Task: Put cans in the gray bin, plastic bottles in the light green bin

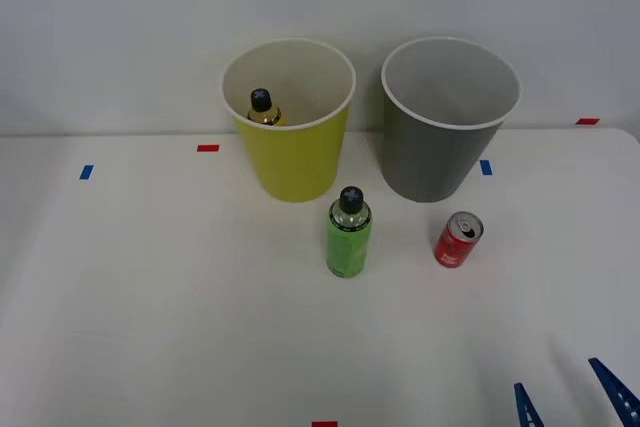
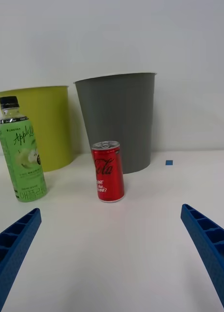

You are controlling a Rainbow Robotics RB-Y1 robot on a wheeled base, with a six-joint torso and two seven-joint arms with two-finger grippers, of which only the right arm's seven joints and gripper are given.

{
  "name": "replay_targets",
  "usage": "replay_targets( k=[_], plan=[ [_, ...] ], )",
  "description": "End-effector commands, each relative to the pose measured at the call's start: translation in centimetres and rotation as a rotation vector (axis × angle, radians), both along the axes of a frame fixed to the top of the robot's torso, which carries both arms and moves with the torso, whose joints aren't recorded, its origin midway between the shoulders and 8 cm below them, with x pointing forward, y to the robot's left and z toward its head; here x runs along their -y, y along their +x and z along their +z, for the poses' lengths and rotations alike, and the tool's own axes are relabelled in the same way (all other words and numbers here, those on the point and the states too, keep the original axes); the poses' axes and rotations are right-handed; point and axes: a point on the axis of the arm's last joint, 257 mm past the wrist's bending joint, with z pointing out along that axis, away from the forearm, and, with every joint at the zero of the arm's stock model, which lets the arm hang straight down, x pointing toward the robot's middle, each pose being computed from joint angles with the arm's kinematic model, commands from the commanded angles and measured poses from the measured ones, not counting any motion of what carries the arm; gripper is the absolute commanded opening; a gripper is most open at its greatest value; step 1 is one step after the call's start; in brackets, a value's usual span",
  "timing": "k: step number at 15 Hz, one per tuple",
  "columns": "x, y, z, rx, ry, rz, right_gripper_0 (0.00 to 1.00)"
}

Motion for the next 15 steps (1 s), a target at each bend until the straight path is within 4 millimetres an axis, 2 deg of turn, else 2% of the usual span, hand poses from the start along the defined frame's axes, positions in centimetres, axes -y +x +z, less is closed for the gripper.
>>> replay_targets(
  k=[1,3,7,12,15],
  plan=[
    [-0.6,-0.3,-0.2,-0.015,0.07,-0.011,1.0],
    [-0.6,-0.6,-0.1,-0.017,0.074,-0.01,1.0],
    [-1.0,0.3,0.9,0.001,0.028,-0.009,1.0],
    [-0.9,-0.3,0.4,0.013,-0.085,-0.05,1.0],
    [-1.1,-0.4,0.5,0.011,-0.016,-0.065,1.0]
  ],
)
